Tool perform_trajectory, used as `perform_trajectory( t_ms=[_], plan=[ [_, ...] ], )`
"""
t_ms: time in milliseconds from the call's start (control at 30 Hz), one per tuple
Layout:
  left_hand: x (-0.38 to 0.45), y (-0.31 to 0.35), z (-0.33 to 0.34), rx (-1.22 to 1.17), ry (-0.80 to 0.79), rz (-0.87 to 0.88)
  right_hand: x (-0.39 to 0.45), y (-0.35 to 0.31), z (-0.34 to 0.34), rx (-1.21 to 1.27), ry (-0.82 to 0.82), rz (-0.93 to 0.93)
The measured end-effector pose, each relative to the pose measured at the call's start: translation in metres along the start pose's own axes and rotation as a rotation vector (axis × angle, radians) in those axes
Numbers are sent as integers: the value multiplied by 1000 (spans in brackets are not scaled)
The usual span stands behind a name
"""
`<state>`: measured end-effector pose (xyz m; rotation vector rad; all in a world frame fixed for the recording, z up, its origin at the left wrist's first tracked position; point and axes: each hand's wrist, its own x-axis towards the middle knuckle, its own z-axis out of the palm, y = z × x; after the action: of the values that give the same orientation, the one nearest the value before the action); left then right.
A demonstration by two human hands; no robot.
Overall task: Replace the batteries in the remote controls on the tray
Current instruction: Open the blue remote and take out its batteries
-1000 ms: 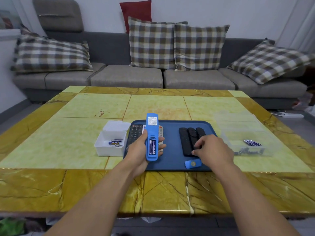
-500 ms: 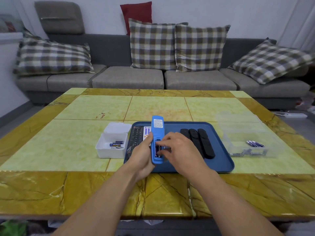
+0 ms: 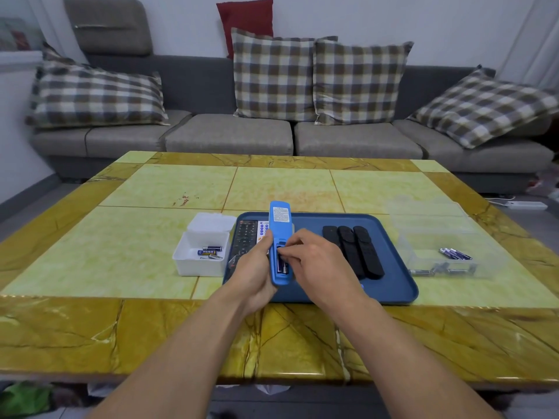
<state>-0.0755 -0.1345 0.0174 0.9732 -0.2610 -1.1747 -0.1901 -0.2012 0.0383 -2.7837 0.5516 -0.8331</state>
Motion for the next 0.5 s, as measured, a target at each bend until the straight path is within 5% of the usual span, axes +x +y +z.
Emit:
perform_trajectory(
  t_ms=[500],
  plan=[
    [-8, 1, -4, 156, -52, 65, 4, -8, -11, 61, -99, 151]
  ],
)
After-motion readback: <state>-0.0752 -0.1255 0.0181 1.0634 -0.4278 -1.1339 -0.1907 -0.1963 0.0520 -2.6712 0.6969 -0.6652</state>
